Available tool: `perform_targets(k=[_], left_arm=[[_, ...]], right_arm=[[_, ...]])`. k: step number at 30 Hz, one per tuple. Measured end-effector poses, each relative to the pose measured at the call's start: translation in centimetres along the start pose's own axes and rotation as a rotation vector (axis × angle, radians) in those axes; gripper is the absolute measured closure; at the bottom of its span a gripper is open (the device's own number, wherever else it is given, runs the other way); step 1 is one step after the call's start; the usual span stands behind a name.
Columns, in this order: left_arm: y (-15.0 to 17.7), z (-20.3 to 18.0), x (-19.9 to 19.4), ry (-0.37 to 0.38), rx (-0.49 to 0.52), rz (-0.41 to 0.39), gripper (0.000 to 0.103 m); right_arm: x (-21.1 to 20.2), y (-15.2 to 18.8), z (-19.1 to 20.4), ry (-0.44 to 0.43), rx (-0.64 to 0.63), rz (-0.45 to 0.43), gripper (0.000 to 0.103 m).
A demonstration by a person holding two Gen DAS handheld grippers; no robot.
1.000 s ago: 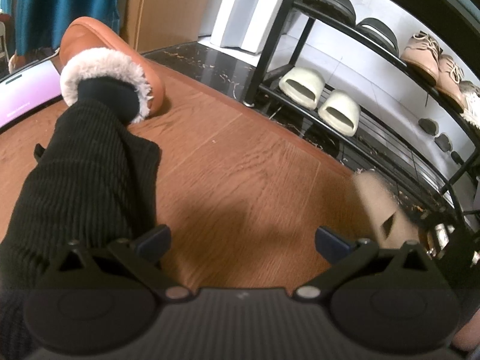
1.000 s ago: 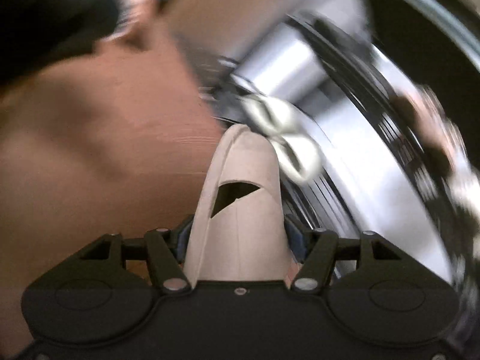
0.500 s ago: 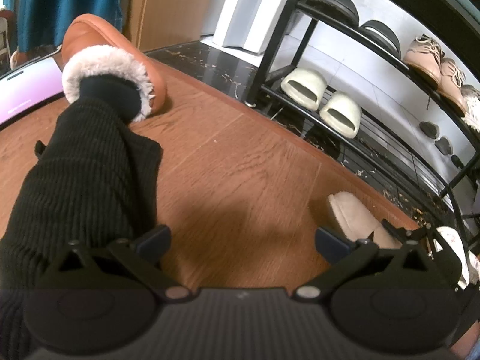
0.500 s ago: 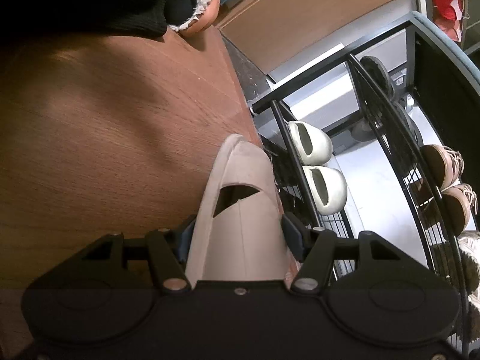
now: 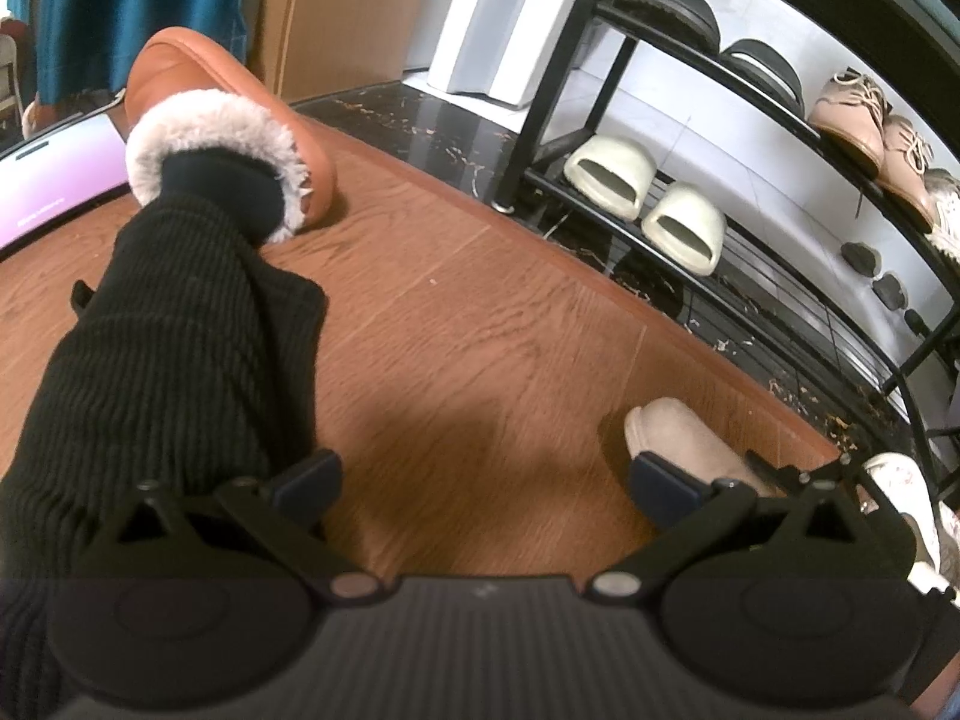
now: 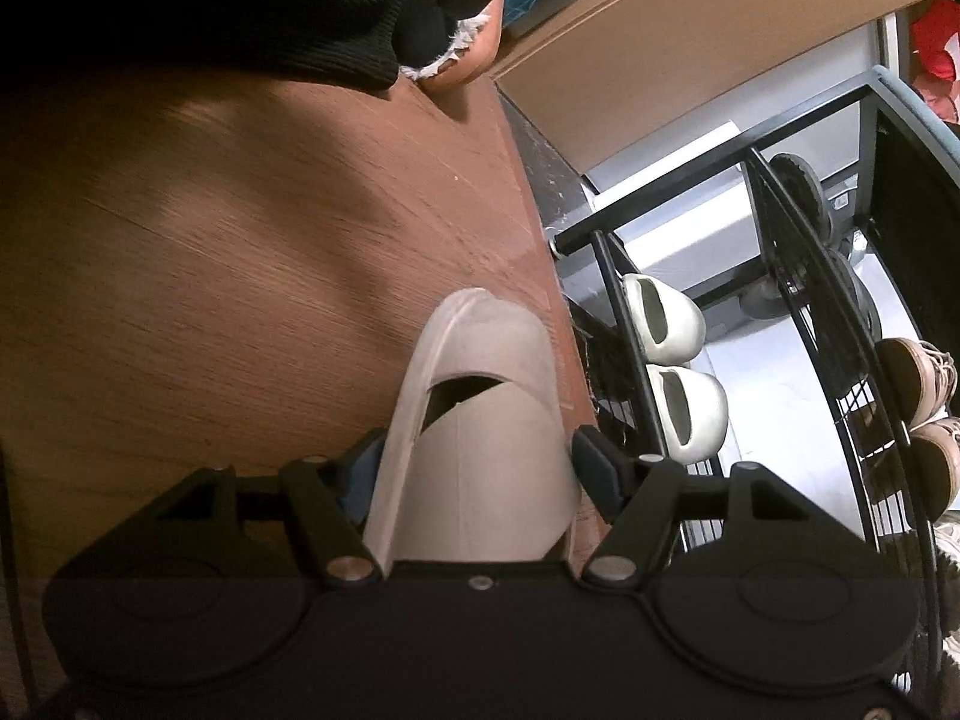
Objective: Organize scattered shoes
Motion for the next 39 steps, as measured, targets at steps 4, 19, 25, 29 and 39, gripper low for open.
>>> perform_targets(k=[4, 19, 25, 29, 39], left_arm=[[0.0, 0.0, 0.0, 0.001, -0.003, -0.001, 0.001], [0.0, -0.1, 0.2, 0.004, -0.01, -0.002, 0.001], [0.1, -0.2, 0.0, 0.0, 0.008, -0.011, 0.001], [0.1, -0.1, 0.0, 0.0, -0.001, -0.014, 0.001], [0.0, 0.1, -0.2, 0.009, -0.009, -0.019, 0.001]], right_arm=[[-0.9, 0.4, -0.2, -0.092, 0.065, 0.022, 0.021], [-3.8, 3.3, -11.7, -0.207, 1.494, 0.251, 0.001], [-2.1, 8.1, -11.6, -0.265, 2.39, 0.527, 0.0], [-0.7, 8.4, -10.0, -0.265, 2.65, 0.691, 0.0], [1.2, 10.1, -7.6, 0.048, 2.878, 0.811, 0.0]])
Point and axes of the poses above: each gripper's, at about its wrist camera, not at the fingertips, and x roughly the way its jaws point, z to its left, y to its underside, the point moved 1 cm from there along x, roughly the way its jaws point, and after that the axes turned 14 degrees about x, right-handed, at the moved point
